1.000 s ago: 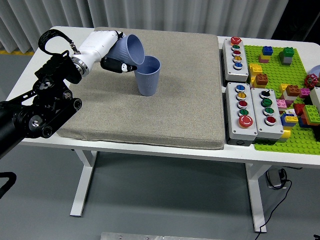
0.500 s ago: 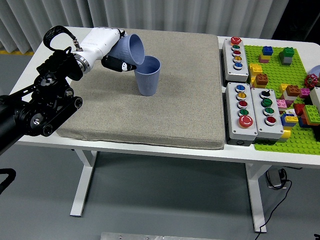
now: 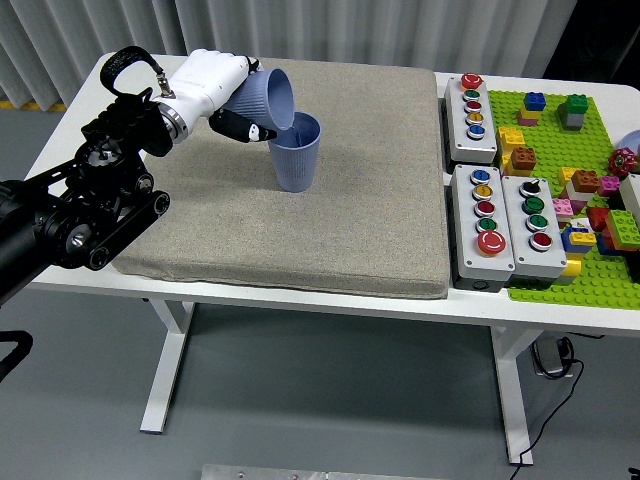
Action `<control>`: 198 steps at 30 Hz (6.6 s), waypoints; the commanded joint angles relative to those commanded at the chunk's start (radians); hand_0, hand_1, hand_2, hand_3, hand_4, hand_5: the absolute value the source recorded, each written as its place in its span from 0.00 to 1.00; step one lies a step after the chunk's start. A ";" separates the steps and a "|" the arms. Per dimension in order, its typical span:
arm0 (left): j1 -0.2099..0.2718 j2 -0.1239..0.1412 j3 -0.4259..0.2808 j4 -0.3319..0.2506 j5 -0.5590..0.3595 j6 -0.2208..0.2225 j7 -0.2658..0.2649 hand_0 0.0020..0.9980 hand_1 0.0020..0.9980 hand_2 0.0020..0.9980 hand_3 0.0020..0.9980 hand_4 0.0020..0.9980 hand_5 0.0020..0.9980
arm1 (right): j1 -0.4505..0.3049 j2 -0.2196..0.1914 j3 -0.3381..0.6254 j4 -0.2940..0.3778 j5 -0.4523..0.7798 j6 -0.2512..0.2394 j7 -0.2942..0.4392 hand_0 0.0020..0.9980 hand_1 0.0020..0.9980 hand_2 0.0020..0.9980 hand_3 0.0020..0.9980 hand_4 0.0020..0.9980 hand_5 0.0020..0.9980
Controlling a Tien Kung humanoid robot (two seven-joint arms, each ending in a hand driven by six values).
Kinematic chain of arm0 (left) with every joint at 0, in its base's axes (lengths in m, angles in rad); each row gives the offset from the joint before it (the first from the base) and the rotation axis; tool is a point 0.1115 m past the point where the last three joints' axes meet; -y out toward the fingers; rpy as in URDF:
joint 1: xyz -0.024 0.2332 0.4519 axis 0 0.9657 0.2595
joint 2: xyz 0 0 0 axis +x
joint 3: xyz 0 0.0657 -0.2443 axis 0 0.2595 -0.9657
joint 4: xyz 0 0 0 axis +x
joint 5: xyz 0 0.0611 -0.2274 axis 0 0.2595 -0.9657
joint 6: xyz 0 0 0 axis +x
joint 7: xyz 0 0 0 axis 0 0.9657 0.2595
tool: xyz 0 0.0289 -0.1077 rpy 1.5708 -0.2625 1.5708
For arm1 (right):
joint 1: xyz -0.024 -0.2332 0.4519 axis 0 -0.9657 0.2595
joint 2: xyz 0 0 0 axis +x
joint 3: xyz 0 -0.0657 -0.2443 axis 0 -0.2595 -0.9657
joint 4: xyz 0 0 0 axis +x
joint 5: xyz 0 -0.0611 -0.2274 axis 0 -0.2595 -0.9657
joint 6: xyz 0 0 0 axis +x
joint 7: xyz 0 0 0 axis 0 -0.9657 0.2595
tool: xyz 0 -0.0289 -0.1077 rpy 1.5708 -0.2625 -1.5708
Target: Pick cup pour cup place
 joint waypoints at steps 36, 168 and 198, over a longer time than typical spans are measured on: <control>-0.065 0.014 0.091 0.000 0.059 -0.028 0.020 0.55 0.45 0.47 0.48 0.85 0.29 | -0.005 -0.001 -0.007 0.000 0.008 -0.002 0.001 0.70 0.63 0.59 0.59 0.00 0.24; 0.500 -0.215 -0.088 0.064 -1.105 0.568 -0.620 0.66 0.67 0.72 0.72 0.86 0.38 | -0.040 0.020 0.019 0.000 -0.015 -0.001 -0.002 0.70 0.63 0.59 0.59 0.00 0.24; 0.566 -0.202 -0.180 -0.005 -0.974 0.462 -0.557 0.79 0.83 0.95 0.94 0.92 0.46 | -0.043 0.016 0.035 0.000 -0.042 0.004 -0.003 0.70 0.63 0.60 0.59 0.00 0.24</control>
